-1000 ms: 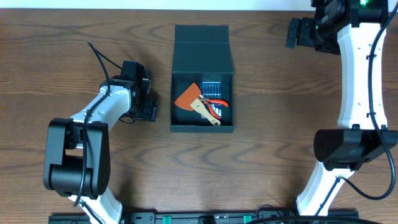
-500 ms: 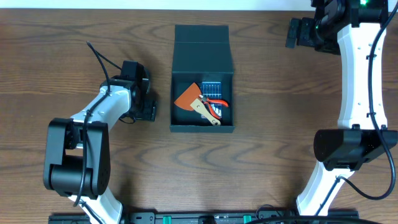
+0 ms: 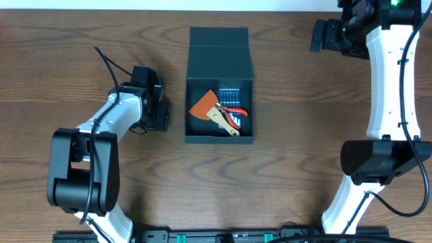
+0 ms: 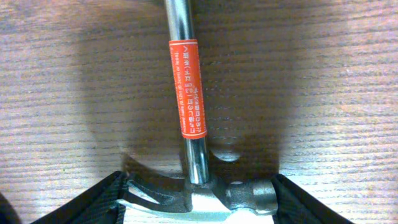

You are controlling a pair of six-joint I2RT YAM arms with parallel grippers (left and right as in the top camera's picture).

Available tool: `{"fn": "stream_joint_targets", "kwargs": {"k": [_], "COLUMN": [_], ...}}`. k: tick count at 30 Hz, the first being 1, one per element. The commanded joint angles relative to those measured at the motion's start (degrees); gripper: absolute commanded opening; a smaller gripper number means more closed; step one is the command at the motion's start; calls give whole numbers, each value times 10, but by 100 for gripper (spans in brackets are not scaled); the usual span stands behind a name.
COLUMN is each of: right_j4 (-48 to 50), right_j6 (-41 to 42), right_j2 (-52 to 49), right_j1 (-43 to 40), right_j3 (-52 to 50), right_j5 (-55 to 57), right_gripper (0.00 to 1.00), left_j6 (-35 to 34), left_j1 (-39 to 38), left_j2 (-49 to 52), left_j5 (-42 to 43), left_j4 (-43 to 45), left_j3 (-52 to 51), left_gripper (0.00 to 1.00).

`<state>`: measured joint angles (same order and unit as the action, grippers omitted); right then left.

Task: Pack container
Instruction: 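Lower the left gripper and close it on the hammer head, then lift the hammer with the left gripper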

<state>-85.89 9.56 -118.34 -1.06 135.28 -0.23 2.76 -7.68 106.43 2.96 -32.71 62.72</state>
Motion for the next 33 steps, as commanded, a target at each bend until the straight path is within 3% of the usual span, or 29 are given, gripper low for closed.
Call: {"fn": "stream_joint_targets", "kwargs": {"k": [1,33], "right_j4": [0,0], "right_j6": [-8,-8], "right_j2": [4,4], "right_j1": [0,0], "right_j3": [11,11], "right_j5": [0,0], "right_gripper": [99,99], "left_j6": [-5,-5], "left_j1": [-1,-1], "left_j2": [11,-25], "left_j5": [-7,-7], "left_j4": [1,0], "left_j3": [6,13], "left_gripper": [63,63]}}
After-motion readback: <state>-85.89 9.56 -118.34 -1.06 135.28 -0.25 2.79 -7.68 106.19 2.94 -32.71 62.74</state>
